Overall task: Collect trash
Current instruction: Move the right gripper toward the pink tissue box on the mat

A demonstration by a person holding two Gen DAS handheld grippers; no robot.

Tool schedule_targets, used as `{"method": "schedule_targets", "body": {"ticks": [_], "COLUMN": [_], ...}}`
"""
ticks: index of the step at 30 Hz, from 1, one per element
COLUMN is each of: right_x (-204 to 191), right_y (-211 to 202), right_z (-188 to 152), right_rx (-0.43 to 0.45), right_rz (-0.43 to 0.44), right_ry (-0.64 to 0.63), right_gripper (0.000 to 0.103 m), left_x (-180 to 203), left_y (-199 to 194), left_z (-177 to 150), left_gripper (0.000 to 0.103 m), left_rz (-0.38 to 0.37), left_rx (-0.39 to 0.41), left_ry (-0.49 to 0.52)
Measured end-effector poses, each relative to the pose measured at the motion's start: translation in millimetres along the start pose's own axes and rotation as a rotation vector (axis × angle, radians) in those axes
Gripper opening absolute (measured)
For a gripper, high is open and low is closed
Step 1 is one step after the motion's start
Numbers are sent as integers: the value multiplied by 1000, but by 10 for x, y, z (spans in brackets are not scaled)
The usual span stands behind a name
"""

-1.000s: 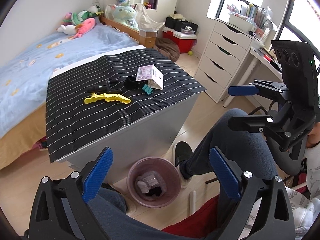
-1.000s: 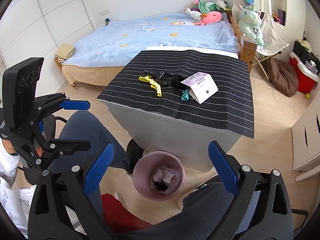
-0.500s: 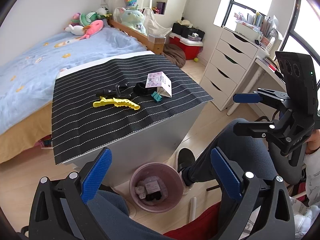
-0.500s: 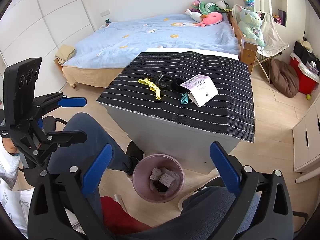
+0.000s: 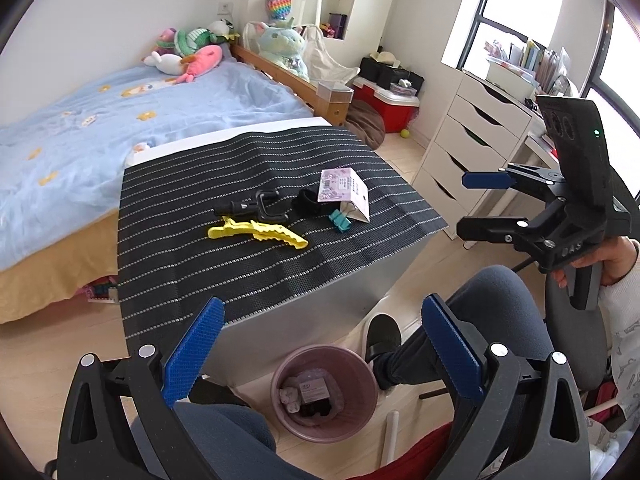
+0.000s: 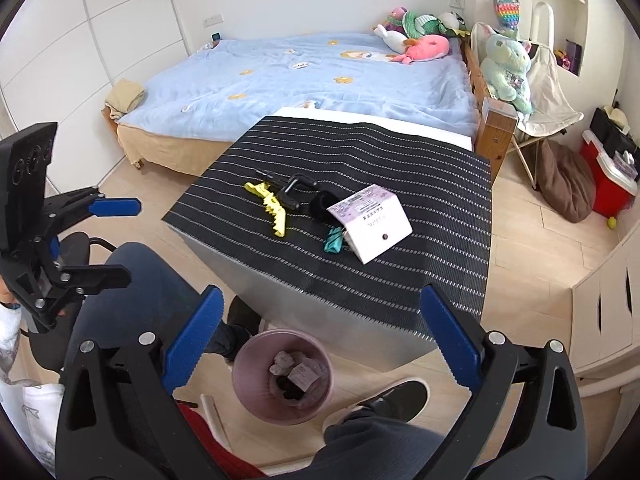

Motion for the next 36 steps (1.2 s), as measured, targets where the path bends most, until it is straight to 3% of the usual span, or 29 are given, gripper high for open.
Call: {"method": "schedule_targets", "body": {"ticks": [11,28,36], "right_x": [217,361,387], "right_y": [493,1212,1347], "right_z": [316,294,301], "right_rx": [-80,-234,-257], "right_rz": [-2,30,41], "right_ry": [-190,-341,-350], "right_gripper": [97,97,84], "left_x": [-99,-264,-335], "left_y": [69,185,212], "left_z": [51,10,-11], "left_gripper": [95,95,95], "left_rz": [3,2,2], "left_rx": [-2,-27,-32], "left_ry": [-19,-63,-81]}}
Point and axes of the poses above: each gripper's, at about its wrist camera, not at the fingertips, and y roughly the way its jaws point, x to its right, z to its top, the point moved 8 cm from there along y, roughly the way its jaws point, and after that the axes turned 5 degrees about y, right-handed, at the moved point
